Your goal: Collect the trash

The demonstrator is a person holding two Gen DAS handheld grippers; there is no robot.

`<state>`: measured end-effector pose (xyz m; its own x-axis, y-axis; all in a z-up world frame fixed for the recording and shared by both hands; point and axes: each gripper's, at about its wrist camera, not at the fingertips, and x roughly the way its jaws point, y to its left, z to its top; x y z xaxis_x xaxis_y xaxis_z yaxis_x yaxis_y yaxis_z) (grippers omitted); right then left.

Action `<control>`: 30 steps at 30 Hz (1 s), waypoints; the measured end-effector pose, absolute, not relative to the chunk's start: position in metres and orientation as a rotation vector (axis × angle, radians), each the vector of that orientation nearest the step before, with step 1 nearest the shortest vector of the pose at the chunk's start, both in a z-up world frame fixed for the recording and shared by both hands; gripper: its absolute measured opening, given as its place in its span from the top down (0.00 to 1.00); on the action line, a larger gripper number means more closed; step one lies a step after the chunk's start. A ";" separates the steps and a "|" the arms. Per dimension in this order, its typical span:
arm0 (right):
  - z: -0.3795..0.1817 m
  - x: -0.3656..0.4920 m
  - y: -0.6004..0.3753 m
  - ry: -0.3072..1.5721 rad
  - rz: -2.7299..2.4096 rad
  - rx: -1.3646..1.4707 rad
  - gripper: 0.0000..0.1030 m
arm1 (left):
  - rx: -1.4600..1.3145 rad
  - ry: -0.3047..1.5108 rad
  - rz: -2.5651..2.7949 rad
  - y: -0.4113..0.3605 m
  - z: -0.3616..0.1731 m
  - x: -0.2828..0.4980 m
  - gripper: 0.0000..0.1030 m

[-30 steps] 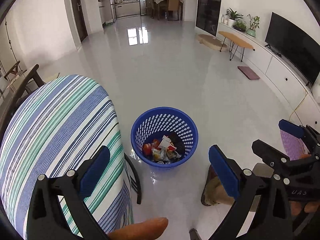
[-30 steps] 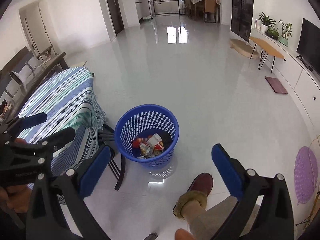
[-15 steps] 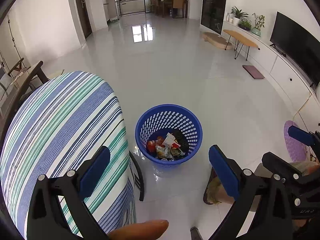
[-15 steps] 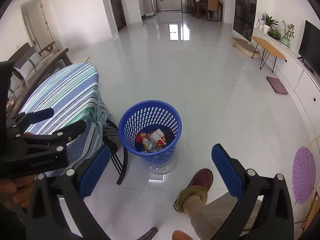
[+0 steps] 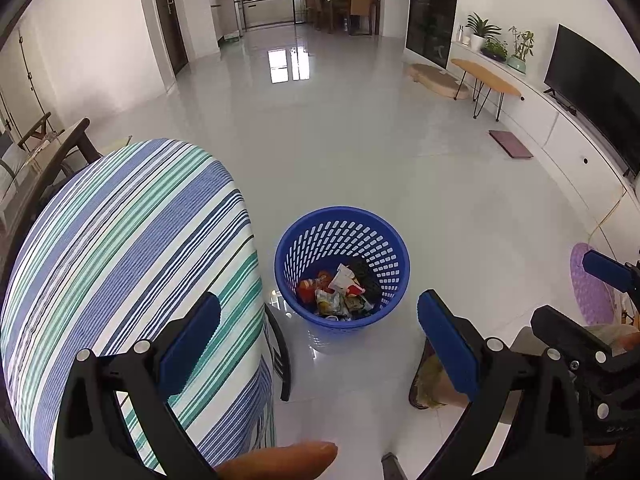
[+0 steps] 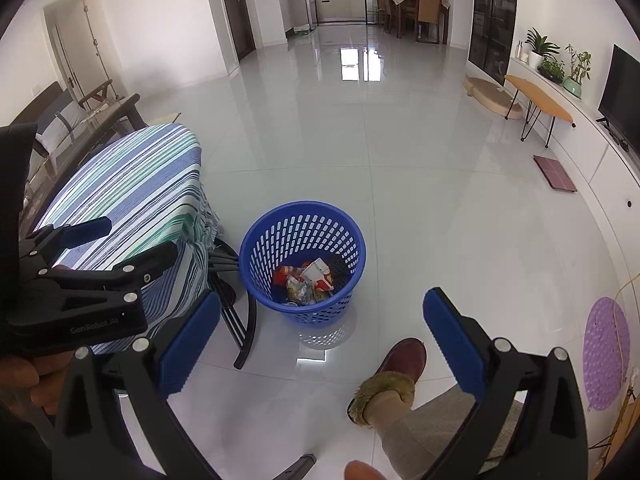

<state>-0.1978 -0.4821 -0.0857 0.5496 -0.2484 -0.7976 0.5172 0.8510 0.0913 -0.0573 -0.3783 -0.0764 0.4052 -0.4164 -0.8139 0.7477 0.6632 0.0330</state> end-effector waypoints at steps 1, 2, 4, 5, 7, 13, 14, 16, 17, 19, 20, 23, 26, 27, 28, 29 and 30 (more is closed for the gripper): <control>-0.086 -0.198 -0.482 0.879 -0.464 0.335 0.05 | 0.429 0.878 -0.762 -0.378 -0.076 -0.057 0.05; -0.086 -0.198 -0.482 0.880 -0.464 0.334 0.05 | 0.429 0.878 -0.761 -0.378 -0.076 -0.057 0.05; -0.085 -0.198 -0.483 0.879 -0.466 0.335 0.05 | 0.430 0.878 -0.761 -0.378 -0.076 -0.057 0.05; -0.085 -0.198 -0.483 0.880 -0.466 0.335 0.05 | 0.430 0.878 -0.761 -0.378 -0.076 -0.057 0.05; -0.085 -0.198 -0.483 0.880 -0.466 0.337 0.05 | 0.429 0.878 -0.761 -0.378 -0.076 -0.056 0.05; -0.085 -0.198 -0.483 0.882 -0.467 0.338 0.05 | 0.430 0.878 -0.761 -0.378 -0.076 -0.056 0.05; -0.085 -0.198 -0.483 0.882 -0.469 0.336 0.05 | 0.430 0.877 -0.760 -0.378 -0.076 -0.056 0.05; -0.086 -0.198 -0.484 0.884 -0.470 0.337 0.05 | 0.430 0.878 -0.760 -0.378 -0.076 -0.056 0.05; -0.086 -0.198 -0.484 0.884 -0.470 0.338 0.05 | 0.430 0.878 -0.760 -0.378 -0.076 -0.056 0.05; -0.086 -0.199 -0.484 0.884 -0.470 0.339 0.05 | 0.430 0.878 -0.759 -0.378 -0.076 -0.055 0.05; -0.086 -0.199 -0.484 0.885 -0.470 0.338 0.05 | 0.430 0.878 -0.758 -0.377 -0.076 -0.054 0.05; -0.086 -0.199 -0.484 0.886 -0.470 0.335 0.05 | 0.431 0.878 -0.759 -0.378 -0.076 -0.054 0.05; -0.086 -0.198 -0.484 0.887 -0.471 0.336 0.05 | 0.431 0.878 -0.759 -0.378 -0.076 -0.054 0.05; -0.086 -0.198 -0.484 0.888 -0.471 0.336 0.05 | 0.432 0.879 -0.759 -0.378 -0.076 -0.054 0.05; -0.086 -0.198 -0.484 0.888 -0.471 0.337 0.05 | 0.432 0.878 -0.758 -0.378 -0.076 -0.054 0.05; -0.087 -0.198 -0.485 0.889 -0.470 0.338 0.05 | 0.432 0.879 -0.758 -0.378 -0.076 -0.053 0.05; -0.087 -0.197 -0.485 0.891 -0.470 0.338 0.05 | 0.432 0.880 -0.758 -0.377 -0.077 -0.052 0.05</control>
<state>-0.1974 -0.4847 -0.0872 0.5388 -0.2500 -0.8045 0.5234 0.8476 0.0872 -0.0523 -0.3773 -0.0768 0.4077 -0.4113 -0.8152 0.7452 0.6659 0.0368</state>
